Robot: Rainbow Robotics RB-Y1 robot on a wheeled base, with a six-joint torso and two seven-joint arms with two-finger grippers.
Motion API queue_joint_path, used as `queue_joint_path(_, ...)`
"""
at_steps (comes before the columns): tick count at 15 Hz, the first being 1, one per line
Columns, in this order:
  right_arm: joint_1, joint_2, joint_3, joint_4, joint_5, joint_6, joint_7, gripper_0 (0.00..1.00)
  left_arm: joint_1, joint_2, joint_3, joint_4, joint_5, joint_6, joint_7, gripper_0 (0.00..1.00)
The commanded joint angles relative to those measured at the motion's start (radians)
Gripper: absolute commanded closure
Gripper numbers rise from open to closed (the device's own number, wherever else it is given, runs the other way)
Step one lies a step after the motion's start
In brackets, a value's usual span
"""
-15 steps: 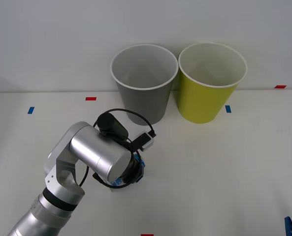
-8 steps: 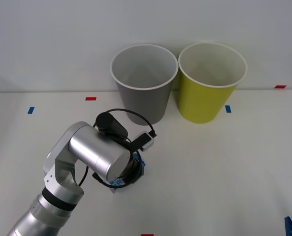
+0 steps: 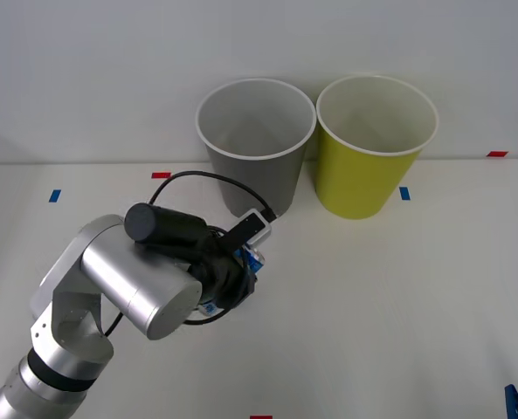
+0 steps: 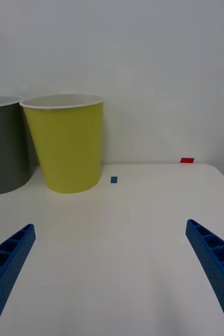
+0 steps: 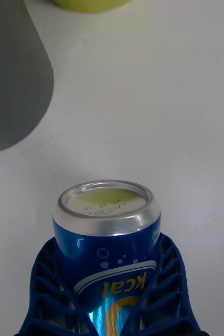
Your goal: Put cans in the gray bin and PET bottles in the light green bin.
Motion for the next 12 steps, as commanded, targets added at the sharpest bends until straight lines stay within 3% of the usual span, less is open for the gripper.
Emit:
queue_joint_path(1,0.000,0.000,0.000,0.000,0.000,0.000,0.000,0.00,0.083,0.035,0.026,-0.150,0.020,-0.056,0.000,1.00)
queue_joint_path(4,0.000,0.000,0.000,0.000,0.000,0.000,0.000,0.00,0.128,0.036,0.127,-0.262,0.143,-0.062,-0.008,1.00)
queue_joint_path(7,0.000,0.000,0.000,0.000,0.000,0.000,0.000,0.00,0.129,0.036,0.191,-0.319,0.210,-0.065,-0.017,1.00)
queue_joint_path(12,0.000,0.000,0.000,0.000,0.000,0.000,0.000,0.00,0.129,0.012,0.257,-0.449,0.224,-0.063,-0.019,1.00)
